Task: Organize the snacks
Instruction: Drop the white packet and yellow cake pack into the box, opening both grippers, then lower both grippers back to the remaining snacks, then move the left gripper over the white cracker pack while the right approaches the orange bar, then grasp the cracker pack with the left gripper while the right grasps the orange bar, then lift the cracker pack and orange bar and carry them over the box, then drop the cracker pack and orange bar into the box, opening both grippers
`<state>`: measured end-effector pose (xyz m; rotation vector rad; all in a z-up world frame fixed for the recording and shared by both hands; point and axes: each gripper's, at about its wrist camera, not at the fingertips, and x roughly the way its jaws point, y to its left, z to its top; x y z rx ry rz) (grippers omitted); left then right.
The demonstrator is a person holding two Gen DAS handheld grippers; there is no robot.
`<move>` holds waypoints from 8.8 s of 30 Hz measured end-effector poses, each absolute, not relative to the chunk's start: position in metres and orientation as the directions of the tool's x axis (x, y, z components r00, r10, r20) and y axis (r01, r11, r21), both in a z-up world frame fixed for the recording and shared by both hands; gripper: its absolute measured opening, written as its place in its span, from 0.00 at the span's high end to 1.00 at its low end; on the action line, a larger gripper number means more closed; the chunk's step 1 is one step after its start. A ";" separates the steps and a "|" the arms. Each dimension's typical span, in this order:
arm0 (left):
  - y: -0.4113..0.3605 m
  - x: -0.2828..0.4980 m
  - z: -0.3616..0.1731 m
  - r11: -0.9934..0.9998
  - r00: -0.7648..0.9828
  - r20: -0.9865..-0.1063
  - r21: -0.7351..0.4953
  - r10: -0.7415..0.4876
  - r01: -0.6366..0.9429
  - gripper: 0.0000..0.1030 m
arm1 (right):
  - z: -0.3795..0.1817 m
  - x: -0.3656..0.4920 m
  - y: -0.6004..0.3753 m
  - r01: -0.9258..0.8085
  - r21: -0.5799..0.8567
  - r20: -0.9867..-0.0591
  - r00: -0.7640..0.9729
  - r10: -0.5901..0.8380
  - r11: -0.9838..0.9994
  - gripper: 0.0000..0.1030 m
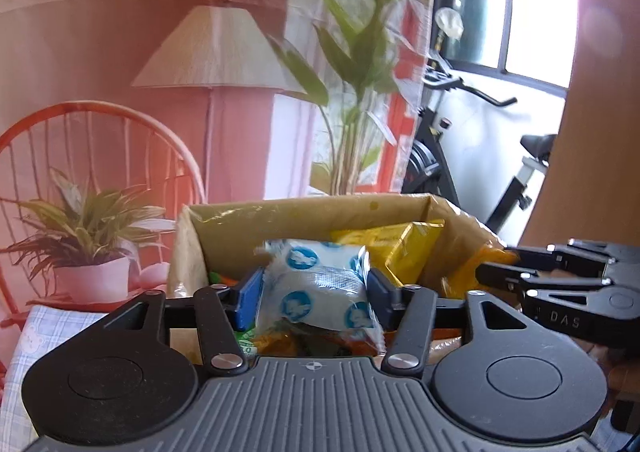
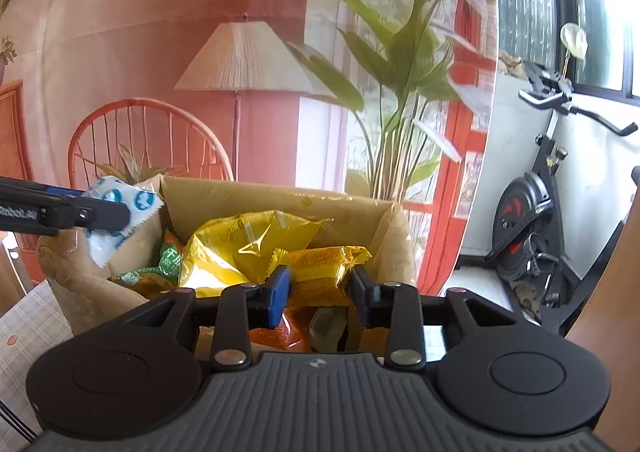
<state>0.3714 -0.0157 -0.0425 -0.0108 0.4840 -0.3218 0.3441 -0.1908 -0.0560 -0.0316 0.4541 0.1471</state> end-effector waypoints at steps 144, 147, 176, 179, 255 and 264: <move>-0.019 0.215 -0.222 0.935 0.487 -0.832 -0.097 -0.265 0.342 0.17 | -0.156 0.197 -0.194 -0.141 0.297 -0.601 0.741 0.299 0.945 0.50; -0.002 0.218 -0.221 0.957 0.511 -0.832 -0.076 -0.216 0.281 0.17 | -0.157 0.197 -0.192 -0.146 0.295 -0.605 0.736 0.303 0.944 0.50; 0.041 0.267 -0.219 0.992 0.644 -0.759 -0.125 -0.099 0.005 0.47 | -0.183 0.203 -0.210 -0.068 0.252 -0.656 0.721 0.222 0.965 0.50; 0.041 0.258 -0.221 0.989 0.642 -0.753 -0.141 -0.141 0.051 0.47 | -0.192 0.210 -0.211 -0.052 0.206 -0.668 0.722 0.179 0.977 0.50; -0.024 0.375 -0.038 0.973 0.885 -0.405 -0.077 -0.231 0.219 0.22 | -0.057 0.353 -0.212 -0.092 0.243 -0.346 0.922 0.175 0.966 0.42; -0.003 0.342 -0.033 0.946 0.854 -0.407 -0.148 -0.323 0.287 0.22 | -0.048 0.315 -0.208 -0.137 0.214 -0.306 0.931 0.199 0.967 0.41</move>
